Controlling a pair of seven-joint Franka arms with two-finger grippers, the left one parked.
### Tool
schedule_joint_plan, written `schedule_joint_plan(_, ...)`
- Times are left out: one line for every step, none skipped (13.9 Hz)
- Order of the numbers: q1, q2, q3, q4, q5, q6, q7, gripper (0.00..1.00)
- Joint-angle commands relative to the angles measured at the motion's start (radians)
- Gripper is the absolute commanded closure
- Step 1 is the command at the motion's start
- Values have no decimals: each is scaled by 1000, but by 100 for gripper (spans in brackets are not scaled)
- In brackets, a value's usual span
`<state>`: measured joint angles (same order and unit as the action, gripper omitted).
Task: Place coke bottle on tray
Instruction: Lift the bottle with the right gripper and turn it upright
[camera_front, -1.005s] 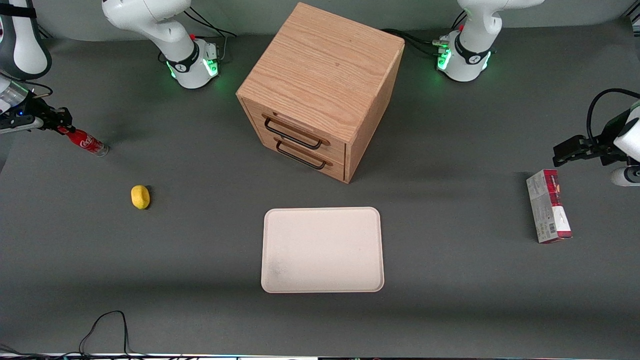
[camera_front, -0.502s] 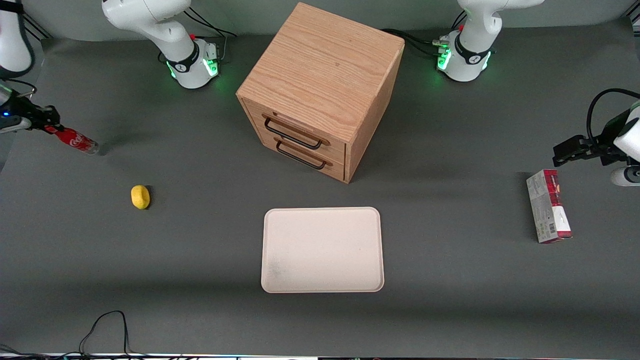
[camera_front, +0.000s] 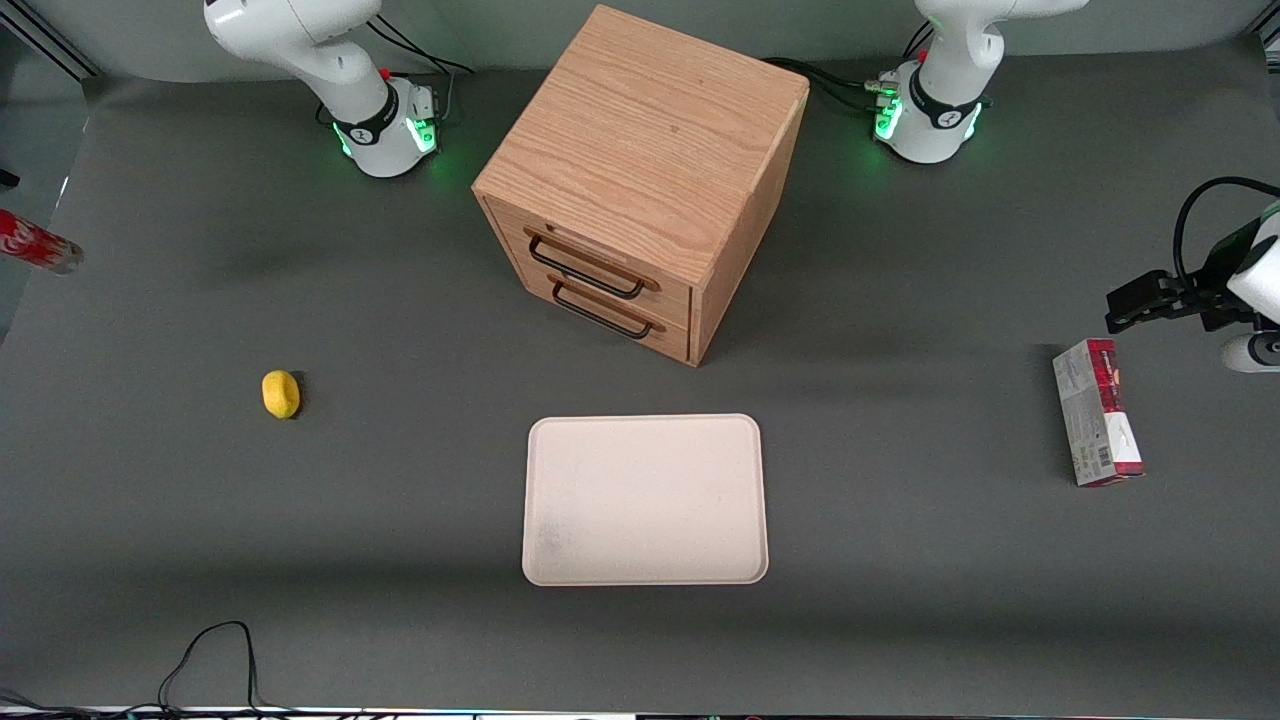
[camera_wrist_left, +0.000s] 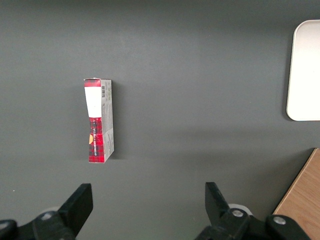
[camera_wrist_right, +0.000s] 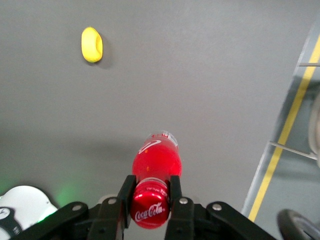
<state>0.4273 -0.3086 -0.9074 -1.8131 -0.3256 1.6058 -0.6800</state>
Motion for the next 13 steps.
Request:
schedule_joint_plan(56,75,-8,165,39,-110,7,100)
schedule_joint_plan(59,86,-8,175,43,-112,7,100)
schedule_joint_plan(82,103,-8,187,63,-112,8,100)
schedule_joint_plan(108,140,-8,217,97,-112,16,100)
schedule_joint_plan(128,202,-8,269,137,-112,25,100)
schedule_joint_plan(137,271,-7,322,190,-119,25,100)
schedule_joint_plan(143,345,-5,381,253,-145,28,100)
schedule_joint_plan(148,429,7,461,314,-177,28,100)
schedule_joint_plan(148,524,13,563,370,-240,30,100)
schedule_joint_plan(143,618,13,680,428,-297,31,100)
schedule_joint_plan(140,685,13,772,482,-335,36,100)
schedule_joint_plan(140,730,16,831,525,-352,72,100)
schedule_joint_plan(140,752,34,856,557,-356,120,100)
